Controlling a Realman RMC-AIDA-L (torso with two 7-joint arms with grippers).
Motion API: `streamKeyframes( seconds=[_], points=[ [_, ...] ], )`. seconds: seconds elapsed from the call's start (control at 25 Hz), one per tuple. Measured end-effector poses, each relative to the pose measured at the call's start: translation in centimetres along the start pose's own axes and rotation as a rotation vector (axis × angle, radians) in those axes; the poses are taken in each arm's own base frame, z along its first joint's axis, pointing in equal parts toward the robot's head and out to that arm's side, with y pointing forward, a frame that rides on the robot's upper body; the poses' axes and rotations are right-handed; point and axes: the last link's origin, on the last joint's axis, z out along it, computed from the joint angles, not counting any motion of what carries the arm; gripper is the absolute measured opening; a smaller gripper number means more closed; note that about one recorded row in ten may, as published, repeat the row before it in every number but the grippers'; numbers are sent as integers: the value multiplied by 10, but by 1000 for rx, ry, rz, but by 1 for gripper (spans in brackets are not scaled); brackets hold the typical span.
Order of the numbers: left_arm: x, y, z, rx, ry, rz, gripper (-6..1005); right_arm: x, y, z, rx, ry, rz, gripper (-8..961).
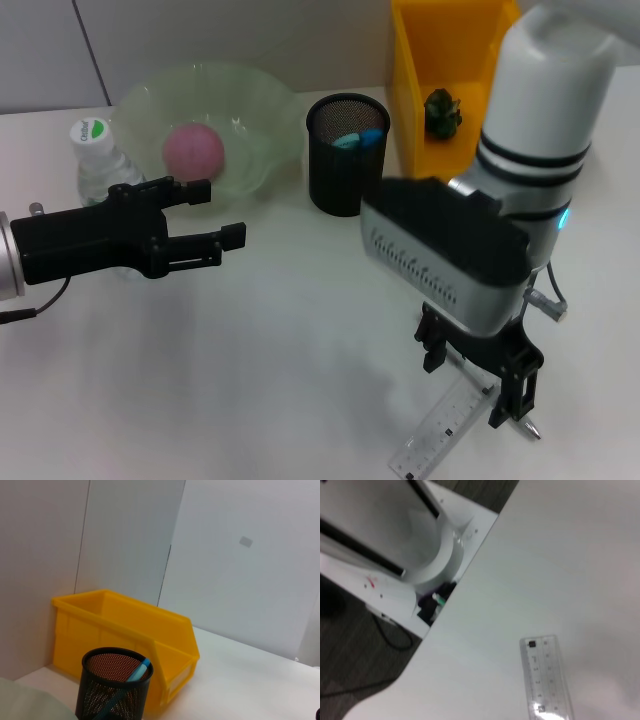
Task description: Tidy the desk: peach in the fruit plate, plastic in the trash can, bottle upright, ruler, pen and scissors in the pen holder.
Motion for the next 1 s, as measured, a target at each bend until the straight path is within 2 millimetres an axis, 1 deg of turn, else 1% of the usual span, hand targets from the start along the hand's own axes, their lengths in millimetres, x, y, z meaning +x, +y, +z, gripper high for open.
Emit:
streamKeyframes(
  seconds=[0.48, 0.6, 1.0],
  points=[
    [-2, 1, -1, -1, -4, -3, 832, -8, -1, 17, -6, 51, -19, 817],
    [-3, 1, -1, 0, -5, -5, 832, -8, -2, 25, 3, 75, -11, 817],
    [-4, 1, -2, 0, -9, -3, 832, -9, -3, 36, 17, 102, 18, 817]
  ],
)
